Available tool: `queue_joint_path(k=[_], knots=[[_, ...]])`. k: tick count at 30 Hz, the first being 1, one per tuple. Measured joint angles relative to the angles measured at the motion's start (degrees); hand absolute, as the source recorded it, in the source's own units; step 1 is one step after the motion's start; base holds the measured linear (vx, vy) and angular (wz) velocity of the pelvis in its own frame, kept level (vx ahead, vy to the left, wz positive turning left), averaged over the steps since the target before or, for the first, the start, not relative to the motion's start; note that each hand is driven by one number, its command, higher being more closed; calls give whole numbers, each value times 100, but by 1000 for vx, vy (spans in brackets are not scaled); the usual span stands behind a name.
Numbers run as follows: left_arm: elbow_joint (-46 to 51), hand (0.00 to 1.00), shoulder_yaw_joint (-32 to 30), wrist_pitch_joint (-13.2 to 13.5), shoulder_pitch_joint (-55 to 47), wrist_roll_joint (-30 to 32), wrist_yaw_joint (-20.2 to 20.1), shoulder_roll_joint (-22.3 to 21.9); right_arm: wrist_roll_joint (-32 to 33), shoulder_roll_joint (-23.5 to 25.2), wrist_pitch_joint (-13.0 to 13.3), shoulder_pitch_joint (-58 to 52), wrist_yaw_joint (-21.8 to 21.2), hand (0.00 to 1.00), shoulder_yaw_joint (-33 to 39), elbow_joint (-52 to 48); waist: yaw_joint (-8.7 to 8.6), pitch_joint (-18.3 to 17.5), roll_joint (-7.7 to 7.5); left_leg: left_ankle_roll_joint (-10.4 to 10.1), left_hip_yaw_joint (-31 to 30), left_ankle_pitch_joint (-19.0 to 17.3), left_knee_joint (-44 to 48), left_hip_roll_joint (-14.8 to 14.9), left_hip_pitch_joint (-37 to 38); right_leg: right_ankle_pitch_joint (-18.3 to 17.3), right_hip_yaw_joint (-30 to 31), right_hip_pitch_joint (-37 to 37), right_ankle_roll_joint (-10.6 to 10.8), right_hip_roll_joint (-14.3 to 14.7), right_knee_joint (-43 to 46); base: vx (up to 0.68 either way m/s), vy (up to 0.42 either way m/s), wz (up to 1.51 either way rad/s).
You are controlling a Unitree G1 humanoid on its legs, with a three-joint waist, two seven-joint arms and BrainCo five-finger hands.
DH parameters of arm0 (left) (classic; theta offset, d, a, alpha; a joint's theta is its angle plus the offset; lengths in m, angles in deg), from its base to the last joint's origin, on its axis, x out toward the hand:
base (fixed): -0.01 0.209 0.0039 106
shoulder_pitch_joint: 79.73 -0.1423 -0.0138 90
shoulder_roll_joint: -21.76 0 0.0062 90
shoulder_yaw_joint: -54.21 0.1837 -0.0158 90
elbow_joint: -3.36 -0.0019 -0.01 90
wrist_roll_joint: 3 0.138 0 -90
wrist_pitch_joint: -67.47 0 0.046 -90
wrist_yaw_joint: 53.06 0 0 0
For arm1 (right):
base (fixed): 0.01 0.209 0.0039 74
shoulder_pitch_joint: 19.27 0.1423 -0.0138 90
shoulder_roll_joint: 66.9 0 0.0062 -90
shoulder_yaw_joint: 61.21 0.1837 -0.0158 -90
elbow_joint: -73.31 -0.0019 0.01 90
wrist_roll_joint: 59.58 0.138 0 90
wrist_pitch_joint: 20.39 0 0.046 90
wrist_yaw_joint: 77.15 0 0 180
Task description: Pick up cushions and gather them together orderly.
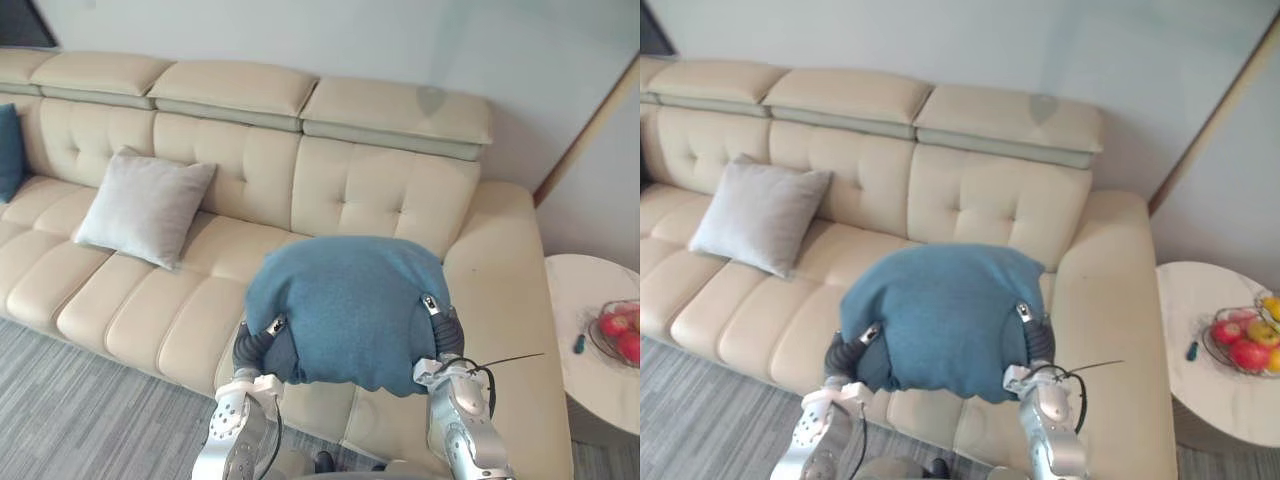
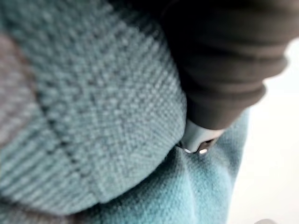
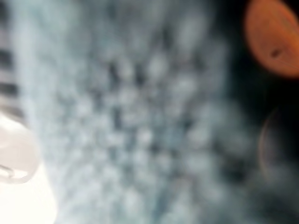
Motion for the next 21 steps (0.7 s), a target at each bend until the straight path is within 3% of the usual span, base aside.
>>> queue_joint_path(k=[2, 3, 4, 7, 9, 15, 17, 21], knots=[[-4, 100, 23, -58, 6, 9, -45, -55, 97, -2, 0, -16, 0, 100, 79, 1, -51, -70, 42, -288, -493, 65, -850, 360, 104, 49, 45, 21, 85, -34, -52, 144, 149, -9], [-14, 100, 75, -80, 11, 27, -44, -148, 98, -13, 3, -64, 3, 100, 159, 0, -56, -139, 140, -505, -921, 617, -1838, 484, 358, 100, 98, -5, 193, -29, -122, 175, 271, -19], [-107, 100, 106, -82, 59, 95, -44, -154, 98, 44, -4, -101, 6, 100, 225, 102, -59, -174, 101, -880, -1042, 737, -2148, 339, 505, 140, 208, 9, 341, -131, -207, 167, 280, -20], [-289, 100, 178, -94, 79, 152, -38, 20, 36, 333, -123, -282, 10, 100, 329, 216, -181, -266, -230, -711, -779, 846, -2538, -49, 729, 515, 268, 113, 560, -515, -686, 125, 254, -16], [-425, 100, 188, -98, 84, 189, -38, 98, -170, 416, -150, -297, 13, 100, 352, 318, -185, -311, -298, -683, -638, 833, -2638, -117, 830, 631, 401, 98, 611, -587, -706, 49, 168, -39], [-800, 100, 269, -100, 228, 256, -27, 366, -882, 432, -166, -178, 170, 100, 337, 914, -211, -403, -424, -577, -112, 935, -3111, -201, 1035, 840, 912, -115, 598, -629, -1144, -38, 59, -48], [-1031, 100, 281, -178, 494, 402, -11, 429, -1115, 350, -214, -49, 258, 100, 330, 1213, -283, -397, -407, -602, -30, 1069, -3264, -201, 952, 917, 1067, -289, 698, -579, -1277, -66, -23, -27], [-1411, 100, 389, -203, 1196, 636, 218, 507, -1409, 99, -366, 442, 466, 100, 268, 1549, -350, -222, -337, -611, 24, 1350, -3612, -150, 870, 1084, 1226, -601, 629, -458, -1322, -75, -52, -21]])
